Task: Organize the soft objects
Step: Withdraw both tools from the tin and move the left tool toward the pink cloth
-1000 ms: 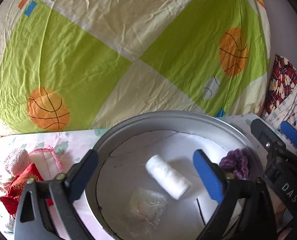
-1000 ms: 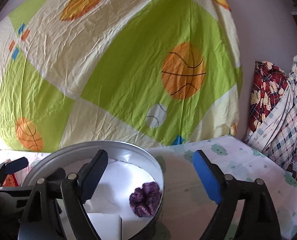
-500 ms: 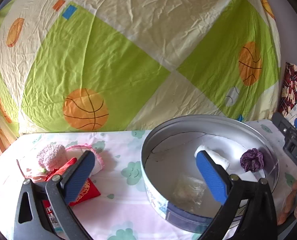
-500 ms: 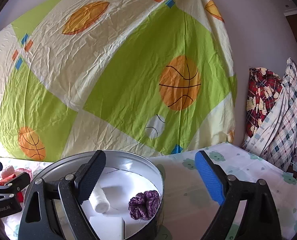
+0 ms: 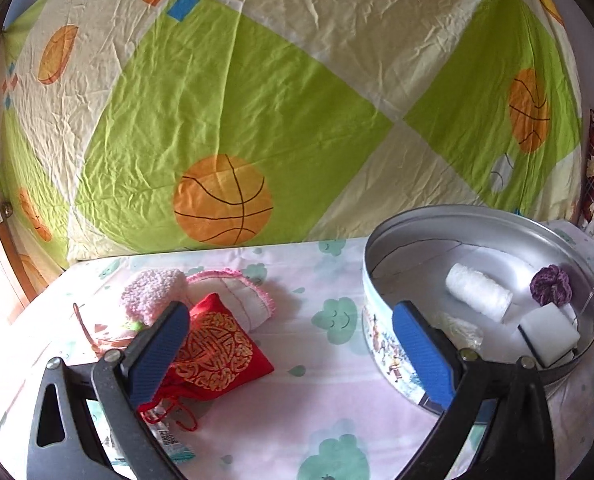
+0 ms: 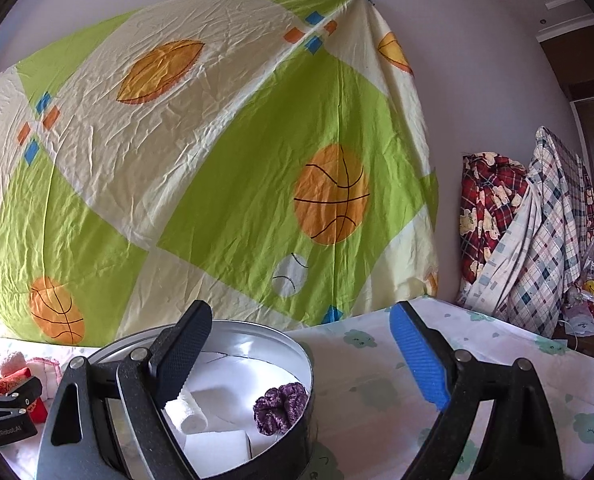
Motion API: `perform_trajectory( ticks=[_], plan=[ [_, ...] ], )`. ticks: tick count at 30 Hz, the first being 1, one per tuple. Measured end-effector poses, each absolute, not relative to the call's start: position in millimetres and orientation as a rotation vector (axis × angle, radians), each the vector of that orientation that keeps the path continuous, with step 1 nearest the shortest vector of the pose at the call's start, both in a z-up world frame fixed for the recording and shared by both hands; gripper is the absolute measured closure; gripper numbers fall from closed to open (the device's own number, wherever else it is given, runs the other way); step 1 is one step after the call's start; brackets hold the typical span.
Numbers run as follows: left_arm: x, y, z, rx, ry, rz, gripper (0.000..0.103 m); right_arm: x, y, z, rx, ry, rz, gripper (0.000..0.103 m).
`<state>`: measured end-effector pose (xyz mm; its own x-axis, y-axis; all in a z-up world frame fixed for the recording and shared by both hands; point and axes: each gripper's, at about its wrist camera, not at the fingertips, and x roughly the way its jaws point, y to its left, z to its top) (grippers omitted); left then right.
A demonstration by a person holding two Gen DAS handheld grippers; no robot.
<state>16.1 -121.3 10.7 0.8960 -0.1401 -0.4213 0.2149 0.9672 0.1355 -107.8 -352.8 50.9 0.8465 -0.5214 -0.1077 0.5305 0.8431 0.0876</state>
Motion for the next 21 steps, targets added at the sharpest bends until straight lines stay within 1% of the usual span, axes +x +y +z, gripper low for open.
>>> perform_trajectory(
  ticks=[7,13,21],
  plan=[
    [15,-100,12,0.168,0.421,-0.192,0.0,-121,-335,52,0.099,0.059,-0.576,0.011],
    [15,-80,13,0.157,0.422,-0.187,0.0,-125,-324,49,0.17,0.099,-0.532,0.011],
    [15,-63,13,0.169,0.413,-0.181,0.0,-124,-296,49,0.13,0.105,-0.509,0.011]
  ],
)
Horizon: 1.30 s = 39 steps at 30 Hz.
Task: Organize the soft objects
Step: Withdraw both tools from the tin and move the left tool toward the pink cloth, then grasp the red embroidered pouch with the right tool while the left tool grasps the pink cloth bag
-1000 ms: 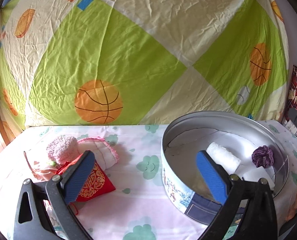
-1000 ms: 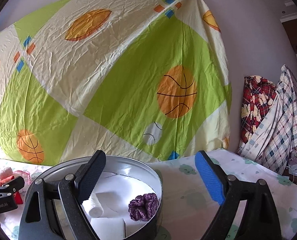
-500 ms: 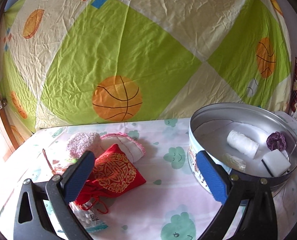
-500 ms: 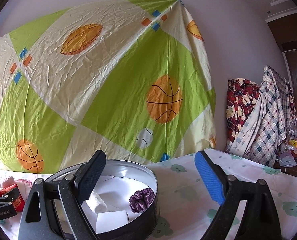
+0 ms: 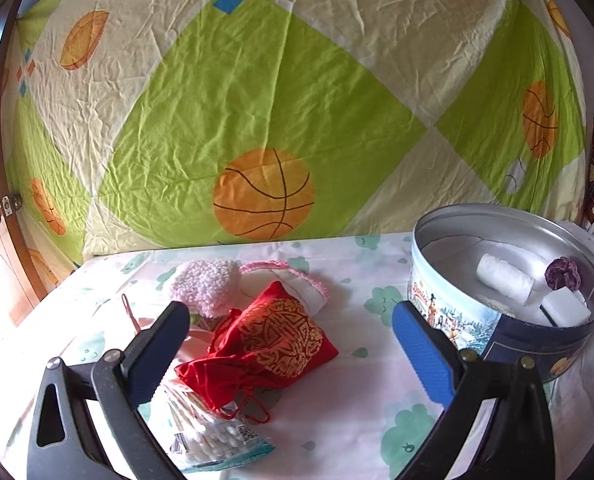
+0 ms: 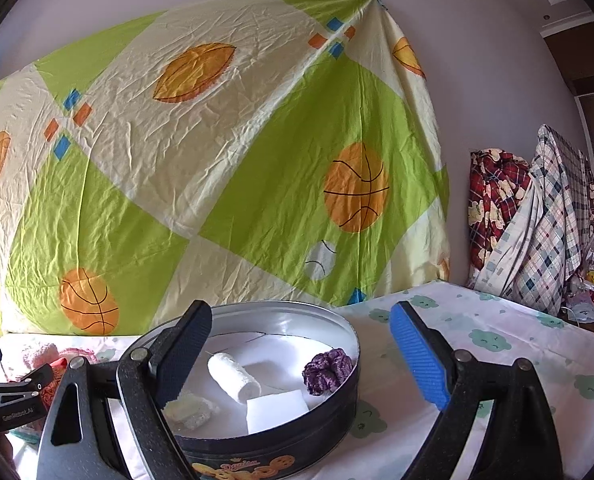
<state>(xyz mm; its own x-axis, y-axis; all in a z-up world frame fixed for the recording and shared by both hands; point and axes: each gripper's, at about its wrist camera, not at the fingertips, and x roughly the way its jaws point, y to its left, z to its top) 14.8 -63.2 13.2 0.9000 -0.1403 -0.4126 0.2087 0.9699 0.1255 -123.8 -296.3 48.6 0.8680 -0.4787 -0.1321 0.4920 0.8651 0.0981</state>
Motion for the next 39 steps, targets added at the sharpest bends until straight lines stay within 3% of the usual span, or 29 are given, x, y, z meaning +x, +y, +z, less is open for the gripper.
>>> perform_trajectory(
  ticks=[28,39],
  plan=[
    [85,93,26,0.072,0.451,0.076,0.0,-32,-134,26,0.123,0.343,-0.124,0.011],
    [99,145,36,-0.079,0.485,0.153,0.0,50,-106,-26,0.477,0.705,0.081,0.011]
  ],
)
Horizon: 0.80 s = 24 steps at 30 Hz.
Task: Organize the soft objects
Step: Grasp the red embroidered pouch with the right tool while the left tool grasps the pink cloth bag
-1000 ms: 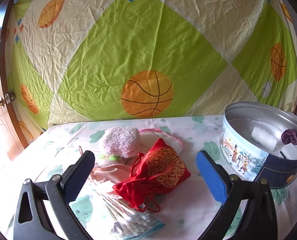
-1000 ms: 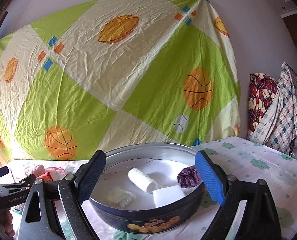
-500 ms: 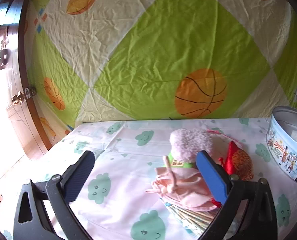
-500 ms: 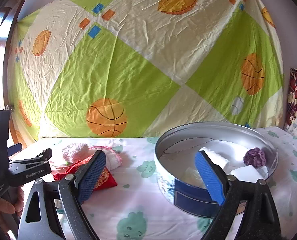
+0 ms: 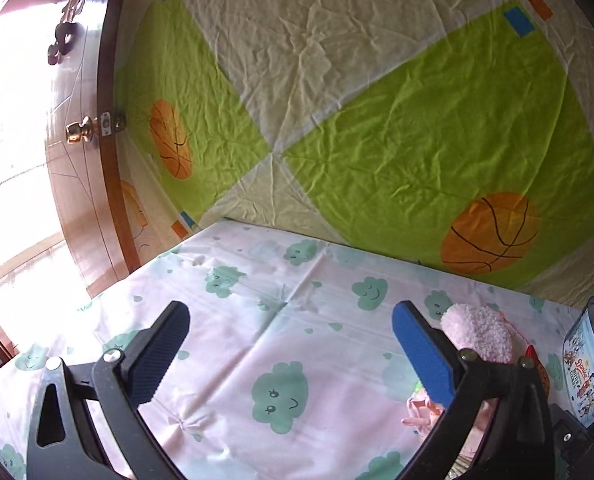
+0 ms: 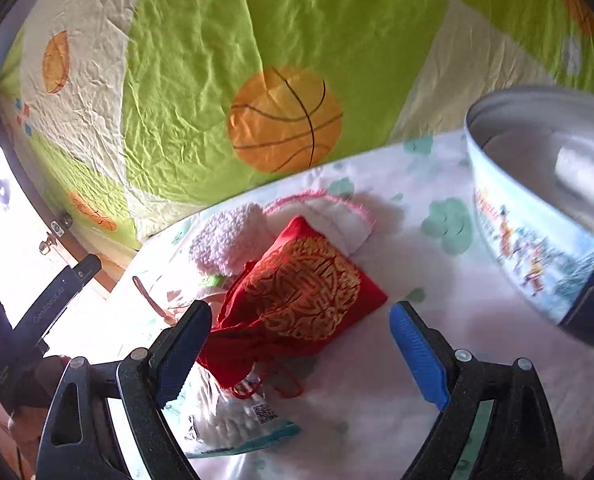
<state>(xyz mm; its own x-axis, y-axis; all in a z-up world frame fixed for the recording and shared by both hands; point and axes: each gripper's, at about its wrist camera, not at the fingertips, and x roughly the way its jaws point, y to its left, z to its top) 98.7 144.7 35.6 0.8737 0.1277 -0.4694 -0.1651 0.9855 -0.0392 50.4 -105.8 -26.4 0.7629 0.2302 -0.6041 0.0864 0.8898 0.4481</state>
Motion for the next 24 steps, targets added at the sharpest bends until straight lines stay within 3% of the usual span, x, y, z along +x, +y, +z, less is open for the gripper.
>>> perform_trajectory(
  ticks=[5,6,7,8,12,17,24],
  plan=[
    [98,142,38,-0.064,0.478,0.14,0.0,75,-108,-42,0.615,0.75,0.08,0.01],
    [99,143,38,-0.068,0.481,0.138,0.0,79,-107,-43,0.623,0.758,0.1,0.014],
    [99,144,38,-0.075,0.485,0.133,0.0,80,-105,-46,0.615,0.767,0.104,0.034],
    [99,145,37,-0.084,0.49,0.126,0.0,82,-102,-48,0.593,0.787,0.105,0.045],
    [100,141,36,-0.07,0.493,0.117,0.0,79,-104,-40,0.554,0.778,0.141,0.075],
    [99,137,35,-0.036,0.488,0.105,0.0,56,-102,-14,0.441,0.697,0.135,0.078],
    [97,118,32,-0.008,0.521,-0.093,0.0,-1,-99,19,0.078,0.496,0.061,0.078]
  ],
)
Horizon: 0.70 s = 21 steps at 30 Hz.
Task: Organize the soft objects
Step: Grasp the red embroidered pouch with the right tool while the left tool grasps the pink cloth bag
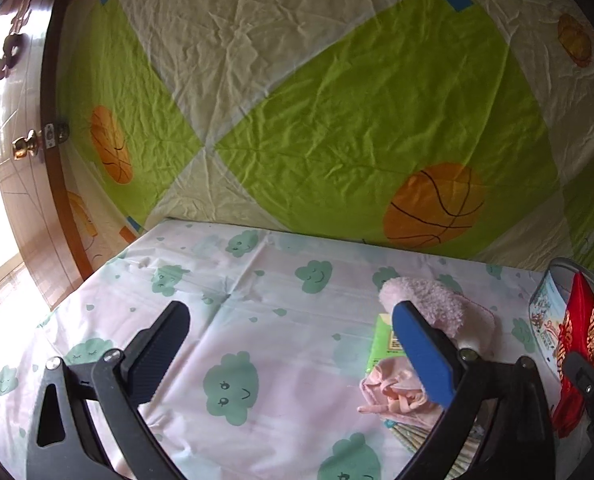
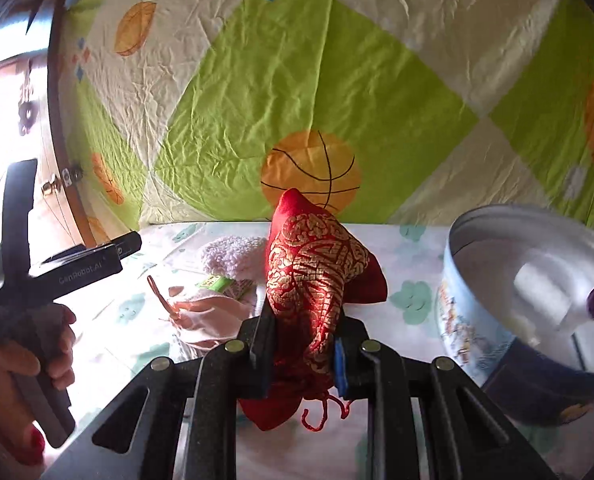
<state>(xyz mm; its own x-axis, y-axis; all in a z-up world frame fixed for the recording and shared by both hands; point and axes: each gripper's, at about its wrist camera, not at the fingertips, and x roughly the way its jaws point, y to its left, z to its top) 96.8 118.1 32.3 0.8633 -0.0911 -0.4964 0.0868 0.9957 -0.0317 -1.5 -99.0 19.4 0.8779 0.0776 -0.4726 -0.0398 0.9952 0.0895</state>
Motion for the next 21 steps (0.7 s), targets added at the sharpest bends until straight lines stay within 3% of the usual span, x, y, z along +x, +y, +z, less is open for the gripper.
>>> perform_trajectory(
  ticks=[11,12,13,18,21],
  plan=[
    [103,41,-3,0.262,0.677,-0.34,0.001,-9,-129,20,0.108,0.522,0.048,0.078],
    [107,37,-8,0.275,0.689,-0.328,0.008,-7,-124,19,0.11,0.524,0.051,0.078],
    [111,32,-13,0.296,0.724,-0.319,0.028,-6,-124,18,0.109,0.526,0.051,0.078],
    [113,38,-15,0.236,0.759,-0.366,0.078,-9,-125,17,0.117,0.524,0.046,0.078],
    [109,56,-5,0.091,0.734,-0.435,0.087,-10,-126,17,0.118,0.517,0.04,0.078]
  ],
)
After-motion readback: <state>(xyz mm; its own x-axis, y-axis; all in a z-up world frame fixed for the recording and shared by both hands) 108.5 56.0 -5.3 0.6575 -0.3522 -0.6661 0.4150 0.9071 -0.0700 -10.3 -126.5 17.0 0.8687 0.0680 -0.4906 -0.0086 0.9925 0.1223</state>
